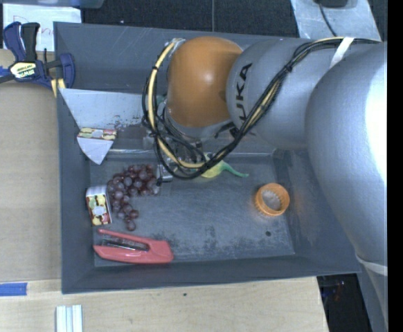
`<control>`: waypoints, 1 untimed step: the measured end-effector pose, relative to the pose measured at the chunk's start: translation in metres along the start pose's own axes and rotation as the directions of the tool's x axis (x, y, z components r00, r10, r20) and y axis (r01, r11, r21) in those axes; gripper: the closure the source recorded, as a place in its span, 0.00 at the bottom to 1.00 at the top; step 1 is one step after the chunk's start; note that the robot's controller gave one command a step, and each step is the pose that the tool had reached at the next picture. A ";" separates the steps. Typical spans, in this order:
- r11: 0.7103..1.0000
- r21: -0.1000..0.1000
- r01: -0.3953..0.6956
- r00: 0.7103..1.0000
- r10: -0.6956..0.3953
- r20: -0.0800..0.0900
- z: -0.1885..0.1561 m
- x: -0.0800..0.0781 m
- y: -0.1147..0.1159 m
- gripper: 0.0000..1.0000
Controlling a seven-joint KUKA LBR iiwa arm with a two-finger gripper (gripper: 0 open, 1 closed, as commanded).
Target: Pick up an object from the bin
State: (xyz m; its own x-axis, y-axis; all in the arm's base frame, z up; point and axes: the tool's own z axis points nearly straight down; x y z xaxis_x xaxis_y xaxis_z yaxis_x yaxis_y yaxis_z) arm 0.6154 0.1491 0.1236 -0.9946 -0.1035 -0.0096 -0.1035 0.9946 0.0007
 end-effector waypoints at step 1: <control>0.992 0.000 -0.126 0.992 0.126 -0.003 -0.003 0.005 -0.004 0.00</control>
Offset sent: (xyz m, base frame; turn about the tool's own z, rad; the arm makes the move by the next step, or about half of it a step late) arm 0.0040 -0.0100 -0.0536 0.1790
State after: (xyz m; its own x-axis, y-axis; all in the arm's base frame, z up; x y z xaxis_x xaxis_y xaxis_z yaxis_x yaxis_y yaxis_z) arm 0.6110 0.1450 0.1262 -0.9997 0.0228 -0.0068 0.0228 0.9997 0.0018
